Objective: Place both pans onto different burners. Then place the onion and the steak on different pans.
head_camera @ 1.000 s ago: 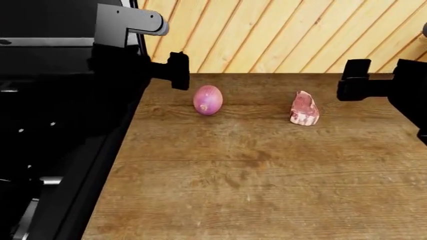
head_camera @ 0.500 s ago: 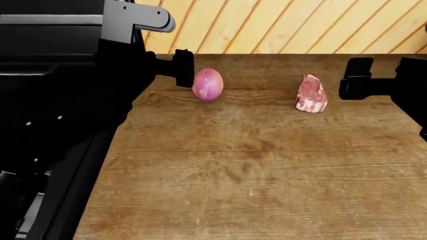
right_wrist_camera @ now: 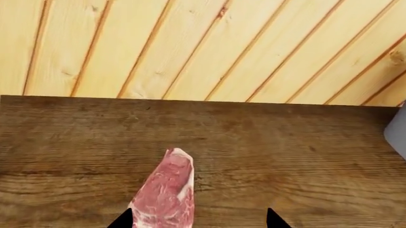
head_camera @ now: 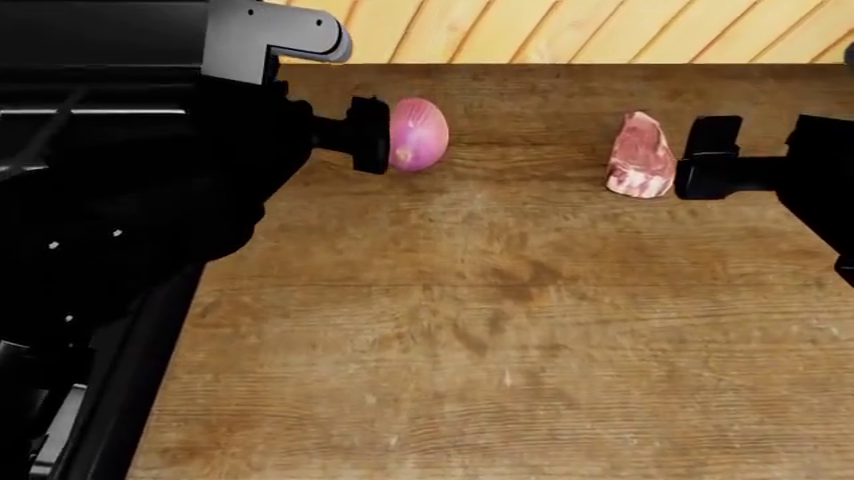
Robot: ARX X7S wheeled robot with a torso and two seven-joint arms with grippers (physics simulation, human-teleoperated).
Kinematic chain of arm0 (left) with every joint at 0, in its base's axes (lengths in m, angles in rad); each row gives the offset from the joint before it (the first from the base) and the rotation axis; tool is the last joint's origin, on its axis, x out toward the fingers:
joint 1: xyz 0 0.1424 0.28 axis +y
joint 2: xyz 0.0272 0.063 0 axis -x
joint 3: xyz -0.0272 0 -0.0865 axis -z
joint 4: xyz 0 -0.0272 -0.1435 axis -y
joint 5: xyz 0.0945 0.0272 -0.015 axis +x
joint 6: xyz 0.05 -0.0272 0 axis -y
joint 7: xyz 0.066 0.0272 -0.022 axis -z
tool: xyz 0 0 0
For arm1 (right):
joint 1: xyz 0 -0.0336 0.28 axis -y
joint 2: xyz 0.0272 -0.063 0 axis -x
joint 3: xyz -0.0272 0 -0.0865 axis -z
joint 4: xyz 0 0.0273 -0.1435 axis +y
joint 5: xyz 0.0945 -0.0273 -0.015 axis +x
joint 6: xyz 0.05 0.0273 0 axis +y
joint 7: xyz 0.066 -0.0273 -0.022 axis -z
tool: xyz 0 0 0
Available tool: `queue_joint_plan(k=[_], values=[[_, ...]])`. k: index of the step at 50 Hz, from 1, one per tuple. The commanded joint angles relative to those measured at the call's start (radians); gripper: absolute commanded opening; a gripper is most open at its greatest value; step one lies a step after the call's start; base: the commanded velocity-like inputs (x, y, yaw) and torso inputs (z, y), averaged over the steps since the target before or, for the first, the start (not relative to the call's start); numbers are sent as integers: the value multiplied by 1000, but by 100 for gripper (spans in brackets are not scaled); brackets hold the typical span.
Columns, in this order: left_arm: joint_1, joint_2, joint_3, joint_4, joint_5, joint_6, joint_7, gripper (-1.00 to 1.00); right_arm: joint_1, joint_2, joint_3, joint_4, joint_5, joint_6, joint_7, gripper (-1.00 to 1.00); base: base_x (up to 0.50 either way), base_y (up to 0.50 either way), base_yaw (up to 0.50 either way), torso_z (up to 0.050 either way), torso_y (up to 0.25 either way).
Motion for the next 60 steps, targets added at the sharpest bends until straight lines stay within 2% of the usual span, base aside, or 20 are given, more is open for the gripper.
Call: queue_joint_plan(k=[1,13,32,60], values=[[-1,-1,-1,2,-3,2,0,100,-2,-1,-3,1,-2,-4,-3,100,0,0,0,0,0],[-8,-12,-14,9,-24,-1,15,100,-4,-3,-7,2,-5,-8,-6,100,0,0,0,0,0],[-38,-71,-20,129,-140,-99,46,100,-9,1,-6,-3,0,-15,-5,100,0,0,0,0,0],[-71,-9,60,77,-78,-109,88,100,-17,7,-6,-5,2,-28,-11,100,0,0,0,0,0]])
